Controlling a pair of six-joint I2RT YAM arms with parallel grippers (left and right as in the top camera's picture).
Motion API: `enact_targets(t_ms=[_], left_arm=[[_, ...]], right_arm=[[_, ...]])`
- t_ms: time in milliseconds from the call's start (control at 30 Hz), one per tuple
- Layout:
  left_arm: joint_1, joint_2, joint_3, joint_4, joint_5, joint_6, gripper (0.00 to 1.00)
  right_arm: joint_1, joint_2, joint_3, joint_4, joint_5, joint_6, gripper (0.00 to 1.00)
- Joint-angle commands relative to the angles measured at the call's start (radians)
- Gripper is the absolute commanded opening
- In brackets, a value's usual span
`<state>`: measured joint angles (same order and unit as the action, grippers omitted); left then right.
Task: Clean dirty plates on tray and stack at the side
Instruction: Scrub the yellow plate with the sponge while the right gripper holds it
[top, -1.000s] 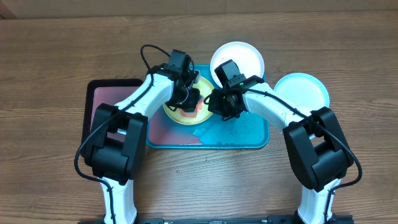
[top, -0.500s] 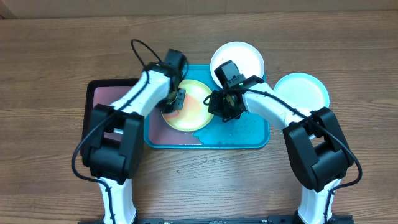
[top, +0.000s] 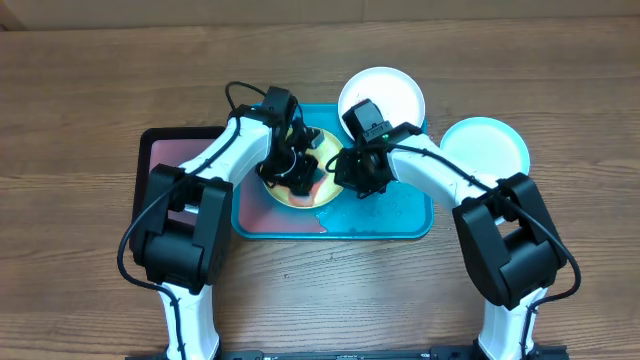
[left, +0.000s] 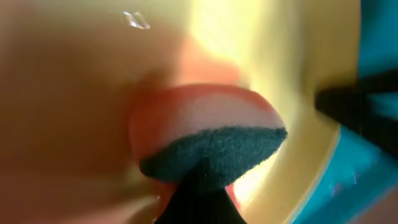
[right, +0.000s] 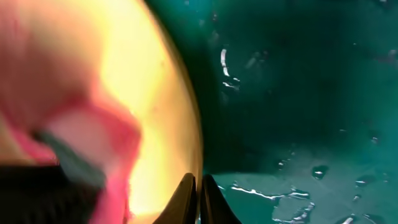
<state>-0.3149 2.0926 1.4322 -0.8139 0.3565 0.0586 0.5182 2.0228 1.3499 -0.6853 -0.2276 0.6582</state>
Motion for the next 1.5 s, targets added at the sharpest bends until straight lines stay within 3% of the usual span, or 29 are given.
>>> enact_targets(t_ms=[0,300,467,567,767,1000,1100,1267,1300,1400,1467], left_arm=[[-0.006,0.039,-0.010,0.128,-0.327,-0.193,0.04],[-0.006,0.039,-0.008,0.300,-0.545,-0.243,0.04],[-0.006,0.039,-0.008,0.239,-0.665,-0.275,0.04],[-0.006,0.039,-0.008,0.142,-0.655,-0.275,0.04],[0.003,0.039,-0.008,-0.049,-0.306,-0.110,0.04],[-0.005,0.039,-0.008,-0.111,0.193,0.174,0.04],[-0.018,0.039,-0.008,-0.114,0.266,0.201,0.04],[-0.043,0.039,-0.008,-0.087,0.182,0.167,0.04],[-0.044,0.039,-0.008,-0.069,0.114,0.112,0.04],[-0.035,0.039,-0.008,0.016,-0.268,-0.183,0.04],[-0.023,0.039,-0.006,0.046,-0.418,-0.294,0.04]], right_arm=[[0.070,0.016,-0.004,-0.007,-0.062,-0.012,0.04],[0.070,0.016,-0.004,-0.011,-0.061,-0.011,0.04],[0.070,0.016,-0.004,-0.009,-0.055,-0.011,0.04],[0.068,0.016,-0.004,0.002,-0.055,-0.011,0.04],[0.032,0.016,-0.004,0.057,-0.056,-0.011,0.04],[0.019,0.060,-0.004,0.116,-0.122,-0.010,0.04],[0.018,0.068,-0.004,0.116,-0.134,-0.010,0.04],[0.018,0.068,-0.003,0.113,-0.134,-0.010,0.04],[0.018,0.068,-0.003,0.112,-0.134,-0.010,0.04],[0.018,0.068,-0.003,0.105,-0.134,-0.010,0.04],[0.018,0.068,-0.003,0.104,-0.134,-0.010,0.04]])
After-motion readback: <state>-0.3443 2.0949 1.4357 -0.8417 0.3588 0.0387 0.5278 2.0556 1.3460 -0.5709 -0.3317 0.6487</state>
